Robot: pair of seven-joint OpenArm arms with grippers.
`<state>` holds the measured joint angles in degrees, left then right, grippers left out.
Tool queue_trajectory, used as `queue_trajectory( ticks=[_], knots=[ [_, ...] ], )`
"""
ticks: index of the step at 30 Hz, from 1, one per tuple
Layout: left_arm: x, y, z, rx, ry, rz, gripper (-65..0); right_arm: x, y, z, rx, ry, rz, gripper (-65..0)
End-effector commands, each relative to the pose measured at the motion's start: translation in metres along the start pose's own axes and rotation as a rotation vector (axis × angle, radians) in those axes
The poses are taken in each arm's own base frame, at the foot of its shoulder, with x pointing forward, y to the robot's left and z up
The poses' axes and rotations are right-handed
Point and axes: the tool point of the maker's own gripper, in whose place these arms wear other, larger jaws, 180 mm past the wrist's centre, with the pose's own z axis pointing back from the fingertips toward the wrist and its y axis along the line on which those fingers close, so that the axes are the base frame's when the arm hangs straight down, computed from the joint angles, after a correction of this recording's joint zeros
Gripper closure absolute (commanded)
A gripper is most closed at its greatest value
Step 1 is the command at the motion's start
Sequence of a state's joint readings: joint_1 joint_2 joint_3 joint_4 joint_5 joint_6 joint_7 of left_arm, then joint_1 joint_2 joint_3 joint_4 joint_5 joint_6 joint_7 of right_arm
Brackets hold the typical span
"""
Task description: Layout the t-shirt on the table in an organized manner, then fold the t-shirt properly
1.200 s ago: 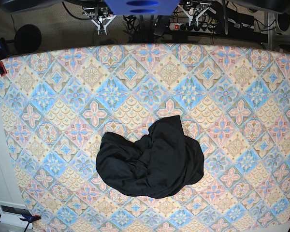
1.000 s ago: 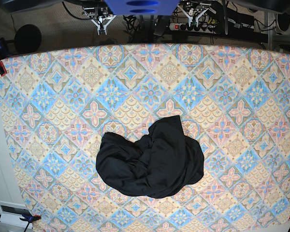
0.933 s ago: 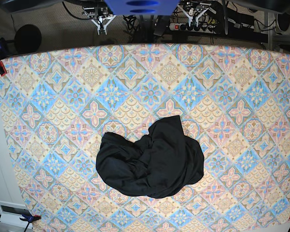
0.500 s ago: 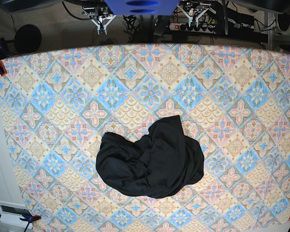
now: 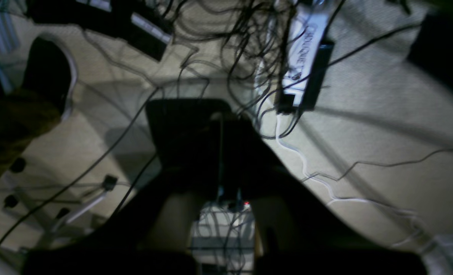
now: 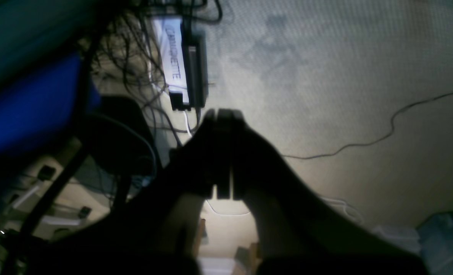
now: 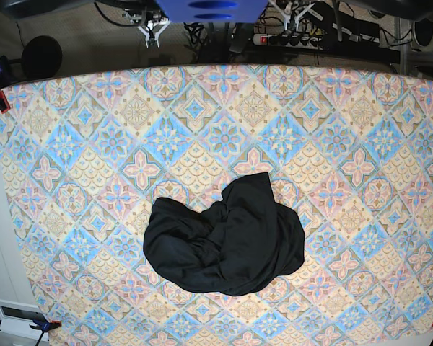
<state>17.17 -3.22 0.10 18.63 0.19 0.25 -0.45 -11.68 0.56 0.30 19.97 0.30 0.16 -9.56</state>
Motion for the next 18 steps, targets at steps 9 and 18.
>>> queue_trajectory(
  ticks=[9, 18],
  knots=[
    [-0.024, 0.046, 0.026, 0.059, -0.07, -0.044, -0.2, -0.031, -0.05, 0.033, -0.081, -0.095, 0.053, 0.0],
    [-0.009, 0.064, 0.09, 0.062, -0.26, -0.113, -0.2, -0.023, -0.084, 0.09, -0.065, -0.24, -0.073, 0.0]
  ],
)
